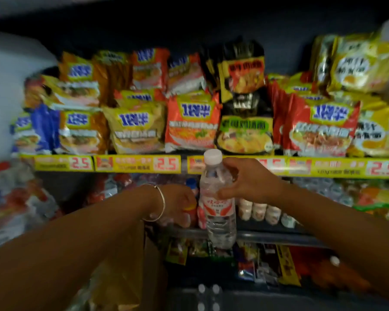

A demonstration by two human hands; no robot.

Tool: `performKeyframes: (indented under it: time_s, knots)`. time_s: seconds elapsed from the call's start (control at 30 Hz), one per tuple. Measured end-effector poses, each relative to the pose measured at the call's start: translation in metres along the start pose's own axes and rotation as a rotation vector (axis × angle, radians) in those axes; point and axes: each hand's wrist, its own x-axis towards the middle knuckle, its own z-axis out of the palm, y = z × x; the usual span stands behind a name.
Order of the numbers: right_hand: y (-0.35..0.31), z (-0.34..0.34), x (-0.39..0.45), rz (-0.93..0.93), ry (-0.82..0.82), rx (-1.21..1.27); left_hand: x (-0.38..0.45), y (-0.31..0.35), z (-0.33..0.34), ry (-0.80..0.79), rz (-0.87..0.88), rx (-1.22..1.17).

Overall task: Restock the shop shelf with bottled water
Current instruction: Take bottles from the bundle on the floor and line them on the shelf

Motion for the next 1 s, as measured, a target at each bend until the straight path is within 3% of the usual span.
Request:
performKeyframes:
  time_s: [0.07, 0.2, 0.37, 0.6, 0.73, 1.0]
  knots:
    - [-0.047, -0.029, 0.014, -0.030, 0.025, 0.024, -0.034, 0.007, -0.045, -0.011, -0.010, 0.000]
    - [-0.132, -0.075, 0.045, -0.096, 0.125, 0.074, -0.092, 0.027, -0.132, 0.159, 0.026, 0.005]
    - [-0.231, -0.125, 0.088, -0.186, 0.202, 0.098, -0.155, 0.028, -0.228, 0.239, 0.048, 0.038]
    - [-0.343, -0.174, 0.158, -0.322, 0.287, 0.128, -0.231, 0.030, -0.340, 0.505, 0.028, 0.080]
    - [-0.387, -0.191, 0.200, -0.372, 0.319, 0.140, -0.235, 0.011, -0.391, 0.538, 0.068, 0.068]
    - [-0.414, -0.200, 0.299, -0.351, 0.398, 0.123, -0.186, -0.033, -0.456, 0.777, 0.113, -0.011]
